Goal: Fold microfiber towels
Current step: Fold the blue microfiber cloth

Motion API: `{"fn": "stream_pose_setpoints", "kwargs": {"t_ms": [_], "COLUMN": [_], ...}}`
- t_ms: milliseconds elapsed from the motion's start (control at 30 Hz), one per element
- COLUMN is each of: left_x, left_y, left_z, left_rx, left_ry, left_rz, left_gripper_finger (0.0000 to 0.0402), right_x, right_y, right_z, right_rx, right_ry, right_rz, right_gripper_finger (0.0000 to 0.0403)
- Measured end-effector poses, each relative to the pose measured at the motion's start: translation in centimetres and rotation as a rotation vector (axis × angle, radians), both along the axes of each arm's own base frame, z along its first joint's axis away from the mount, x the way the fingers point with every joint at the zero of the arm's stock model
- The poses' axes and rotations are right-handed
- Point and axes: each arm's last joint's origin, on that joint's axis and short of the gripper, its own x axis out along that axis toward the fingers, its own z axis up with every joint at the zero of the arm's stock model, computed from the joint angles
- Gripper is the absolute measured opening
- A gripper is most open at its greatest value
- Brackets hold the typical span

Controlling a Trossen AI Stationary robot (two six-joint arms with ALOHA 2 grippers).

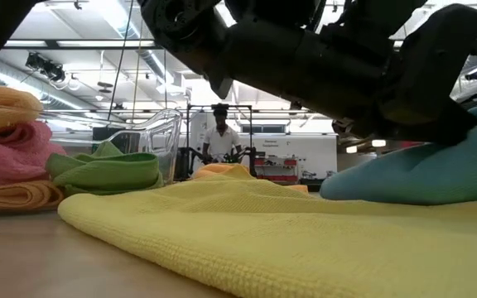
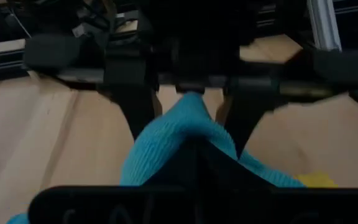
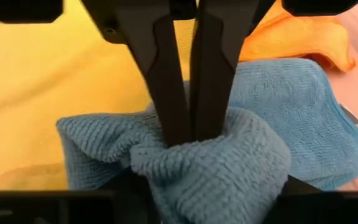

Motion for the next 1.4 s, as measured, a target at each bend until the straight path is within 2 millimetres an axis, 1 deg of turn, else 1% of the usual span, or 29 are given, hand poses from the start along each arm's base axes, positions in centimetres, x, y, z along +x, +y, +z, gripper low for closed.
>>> {"fn": "stream_pose_setpoints", "kwargs": {"t_ms": [133,267,433,567,633,700,767,833,900,967,1033,1200,1267,1400], "left_x": [0.0,-0.1,-0.4,-0.6,-0.6,-0.6,-0.6,-0.6,-0.6,-0.6,-0.6,-0.5,-0.5,-0.6], "left_y": [-0.1,-0.1,-0.4,-0.3,-0.4,-0.4,-0.4,-0.4,-0.5,-0.5,-0.5,-0.8,-0.9,-1.1], "left_z": [-0.3,-1.2,-1.9,-2.2,-2.3,-2.3,-2.3,-2.3,-2.3,-2.3,-2.3,-1.9,-1.8,-1.5], "left_rx": [0.005,0.019,0.026,0.035,0.037,0.037,0.037,0.038,0.037,0.038,0.036,0.006,0.0,-0.009], "left_ry": [0.007,0.057,0.107,0.142,0.151,0.152,0.153,0.153,0.153,0.153,0.15,0.11,0.095,0.097], "left_rz": [-0.005,-0.012,-0.036,-0.038,-0.039,-0.041,-0.043,-0.043,-0.043,-0.043,-0.046,-0.092,-0.096,-0.111], "left_gripper_finger": [0.0027,0.0024,0.0013,0.0016,0.0021,0.0025,0.0026,0.0024,0.002,0.0016,0.0013,0.0017,0.0022,0.0029], "right_x": [-0.4,-0.8,-1.0,-1.1,-1.3,-1.6,-1.8,-2.1,-2.1,-2.2,-1.9,-0.2,0.5,0.8], "right_y": [0.2,0.0,-0.1,-0.4,-0.8,-1.2,-1.4,-1.6,-1.6,-1.6,-1.7,-1.8,-1.7,-1.7], "right_z": [0.9,1.6,1.4,1.4,2.0,2.9,4.2,5.5,6.6,7.2,7.2,5.6,4.9,3.7], "right_rx": [0.038,0.082,0.133,0.181,0.203,0.208,0.209,0.209,0.185,0.129,0.088,0.072,0.086,0.119], "right_ry": [0.024,0.087,0.195,0.307,0.357,0.392,0.388,0.344,0.256,0.172,0.113,0.083,0.105,0.18], "right_rz": [0.051,0.085,0.147,0.208,0.212,0.201,0.196,0.204,0.212,0.208,0.208,0.203,0.216,0.233], "right_gripper_finger": [0.0147,0.0147,0.0147,0.0147,0.0147,0.0147,0.0147,0.0147,0.0147,0.0147,0.0147,0.0147,0.0147,0.0147]}}
